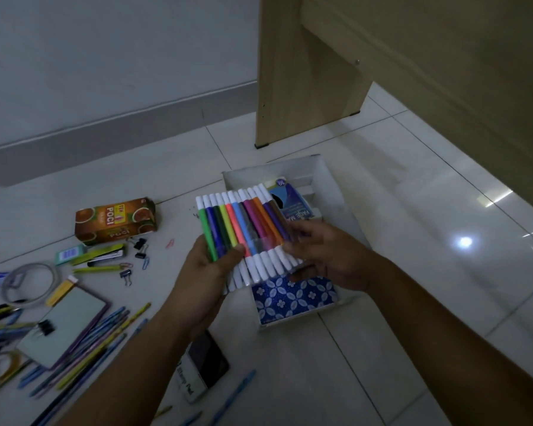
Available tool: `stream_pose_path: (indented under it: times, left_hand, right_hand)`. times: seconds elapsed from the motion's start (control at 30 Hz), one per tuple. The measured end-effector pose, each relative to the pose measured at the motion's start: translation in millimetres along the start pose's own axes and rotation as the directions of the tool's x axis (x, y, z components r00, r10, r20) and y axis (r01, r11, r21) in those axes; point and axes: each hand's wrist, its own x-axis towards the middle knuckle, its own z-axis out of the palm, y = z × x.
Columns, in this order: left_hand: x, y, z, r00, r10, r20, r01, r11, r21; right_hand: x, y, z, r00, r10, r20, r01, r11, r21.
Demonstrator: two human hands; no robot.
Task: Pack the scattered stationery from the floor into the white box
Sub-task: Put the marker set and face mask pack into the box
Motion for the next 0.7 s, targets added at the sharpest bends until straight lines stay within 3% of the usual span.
stream_pose_path:
  times: [0.1,0.2,0.37,0.5,0.7]
  left_hand:
    - [-0.3,-1.7,8.3,1.0,0.027,0.001,-0.027,0.992,0.124]
    - [4.2,-2.6,7.4,0.992,0.035,-0.125,-0.025,0.997,0.079]
    - [12.5,-5.5,1.5,0.958,0.191,-0.212,-0.111,0.934,0.34]
    - [15.5,-18.0,3.8,0.958,0.253,-0.135,-0.128,0.801,0.585]
    - [14.1,-34.0,4.5,0.964,0.241,-0.112,-0.122,0.776,0.619]
  right_hand:
    - [-8.7,2.1,-15.5,0.999,-0.01,-0.051,0.011,1.0,0.018]
    - [-17.2,1.8,-38.2,0.998,0.015,-0.062,-0.013,0.999,0.034]
    - [-19.9,-5.4,-65.8,0.991,0.075,-0.112,-0.096,0.977,-0.192]
    - [-9.5,-18.7,-73.6,0.986,0.09,-0.138,-0.148,0.85,-0.506]
    - [26.5,-25.7,-66.2,0.971,0.229,-0.07,-0.197,0.593,-0.781]
